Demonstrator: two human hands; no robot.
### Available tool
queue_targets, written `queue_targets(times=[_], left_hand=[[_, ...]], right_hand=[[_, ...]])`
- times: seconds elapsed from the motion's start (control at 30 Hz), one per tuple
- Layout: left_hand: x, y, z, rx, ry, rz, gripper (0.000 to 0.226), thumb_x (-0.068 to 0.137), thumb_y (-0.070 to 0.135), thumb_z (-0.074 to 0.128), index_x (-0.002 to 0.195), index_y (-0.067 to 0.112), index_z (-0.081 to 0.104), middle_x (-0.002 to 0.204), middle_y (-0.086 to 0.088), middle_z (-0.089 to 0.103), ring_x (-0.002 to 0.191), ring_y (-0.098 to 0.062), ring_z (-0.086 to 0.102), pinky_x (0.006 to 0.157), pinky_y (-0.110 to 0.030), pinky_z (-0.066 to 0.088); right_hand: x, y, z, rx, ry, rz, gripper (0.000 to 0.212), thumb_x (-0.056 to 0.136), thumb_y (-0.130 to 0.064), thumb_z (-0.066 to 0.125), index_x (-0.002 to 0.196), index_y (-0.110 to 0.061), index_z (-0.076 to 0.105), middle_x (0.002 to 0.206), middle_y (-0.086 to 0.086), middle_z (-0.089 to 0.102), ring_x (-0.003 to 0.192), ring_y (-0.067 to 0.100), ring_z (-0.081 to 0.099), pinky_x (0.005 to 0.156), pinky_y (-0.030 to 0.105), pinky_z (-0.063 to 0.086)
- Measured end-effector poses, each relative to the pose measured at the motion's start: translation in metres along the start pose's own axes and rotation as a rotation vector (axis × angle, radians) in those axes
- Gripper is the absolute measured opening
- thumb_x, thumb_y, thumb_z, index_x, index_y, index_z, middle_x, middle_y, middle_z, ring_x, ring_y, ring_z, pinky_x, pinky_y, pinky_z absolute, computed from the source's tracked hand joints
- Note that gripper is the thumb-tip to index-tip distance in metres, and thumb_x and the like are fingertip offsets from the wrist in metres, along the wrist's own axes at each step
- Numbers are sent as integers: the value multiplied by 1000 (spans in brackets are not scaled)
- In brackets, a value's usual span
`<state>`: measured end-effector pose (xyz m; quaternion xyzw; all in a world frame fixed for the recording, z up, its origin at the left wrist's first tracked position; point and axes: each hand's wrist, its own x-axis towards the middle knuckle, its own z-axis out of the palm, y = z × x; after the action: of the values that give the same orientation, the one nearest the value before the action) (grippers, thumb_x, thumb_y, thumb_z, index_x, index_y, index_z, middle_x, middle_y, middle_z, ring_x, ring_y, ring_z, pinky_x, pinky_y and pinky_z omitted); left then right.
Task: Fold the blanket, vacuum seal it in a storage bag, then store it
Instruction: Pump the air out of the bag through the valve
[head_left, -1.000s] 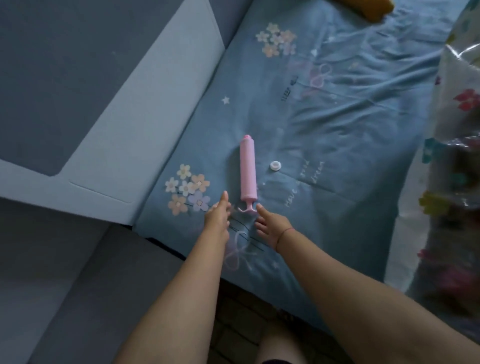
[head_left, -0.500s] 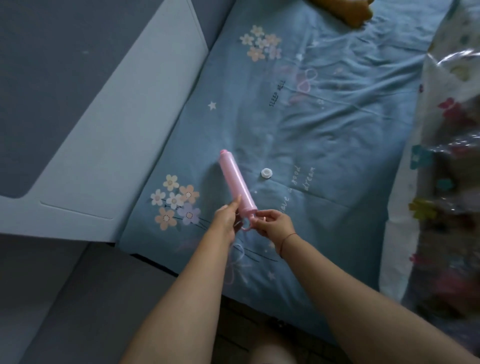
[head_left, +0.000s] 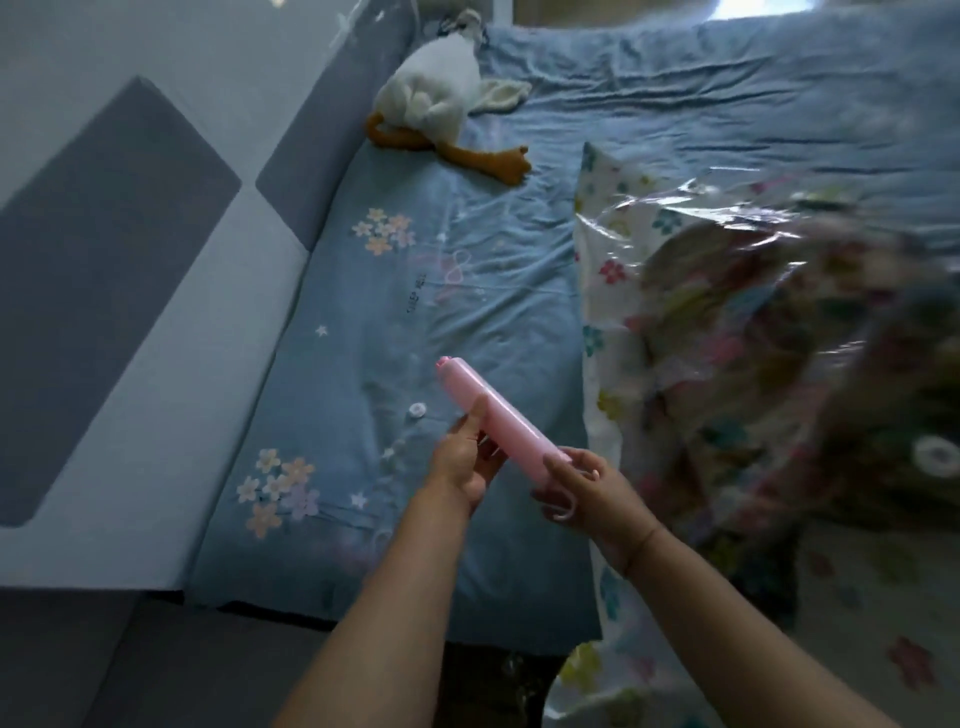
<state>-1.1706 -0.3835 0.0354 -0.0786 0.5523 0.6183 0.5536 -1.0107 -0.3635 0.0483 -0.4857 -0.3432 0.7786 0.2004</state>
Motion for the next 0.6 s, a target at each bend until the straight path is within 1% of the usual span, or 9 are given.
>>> queue_targets(times=[0.1,0.17,0.23,0.3,0.33,0.4,0.47,0.53,0.6], left_hand=[[-34,-53,66,46,-101,-37,52,94,29,57,136,0,49,100,-13,66,84,-22,65,58,-28,60],[-58,-94,107,93,-162,-74,53,95,29,57,136,-2,48,101,-15,65,84,-23,64,54,-29,59],[-82,-137,146,150,-229,-104,50,95,29,57,136,1,50,103,-15,66,83,-24,66,53,-28,57],[-106,-178,182,205,-292,-128,43,95,29,58,131,5,56,97,-10,70,79,-20,69,58,-29,57],[-115,-196,198,232,-306,-141,39,95,29,58,128,8,58,94,-6,71,78,-17,69,64,-29,56],[-127,-226,222,283,-300,-163,41,95,31,58,130,10,56,100,-2,66,87,-16,64,81,-32,49],[-133,-248,239,329,-287,-181,45,95,33,59,133,10,52,108,-3,62,96,-18,60,87,-34,46],[-137,-260,250,363,-276,-185,47,94,34,60,133,10,51,109,-2,63,99,-19,60,88,-34,46],[-138,-264,259,399,-265,-181,49,94,35,60,134,9,52,104,-1,64,97,-18,61,89,-34,46]], right_hand=[[-48,-14,-66,158,80,-58,31,86,-13,65,113,-1,56,95,21,61,71,30,64,56,32,53],[-82,-16,-120,164,169,-128,38,79,-16,69,112,1,59,93,21,63,67,26,64,45,26,51],[-118,-17,-179,112,291,-178,36,79,-15,71,111,-2,62,88,16,66,59,19,63,43,23,48],[-151,-20,-240,100,394,-227,29,82,-8,68,110,-2,62,88,15,65,58,16,63,45,22,51],[-166,-23,-269,100,447,-249,28,83,-5,67,110,-2,61,88,15,64,60,17,63,47,22,52],[-188,-29,-322,50,570,-285,30,84,-4,67,113,-2,59,87,15,63,63,19,60,49,19,54],[-197,-35,-366,-48,695,-324,33,82,-7,71,113,-5,61,90,16,63,65,19,58,51,18,53],[-194,-40,-396,-131,781,-339,36,79,-11,74,113,-5,62,93,16,65,66,21,60,56,22,55],[-186,-48,-410,-200,834,-340,45,74,-19,79,114,-6,64,92,15,67,68,29,64,69,40,59]])
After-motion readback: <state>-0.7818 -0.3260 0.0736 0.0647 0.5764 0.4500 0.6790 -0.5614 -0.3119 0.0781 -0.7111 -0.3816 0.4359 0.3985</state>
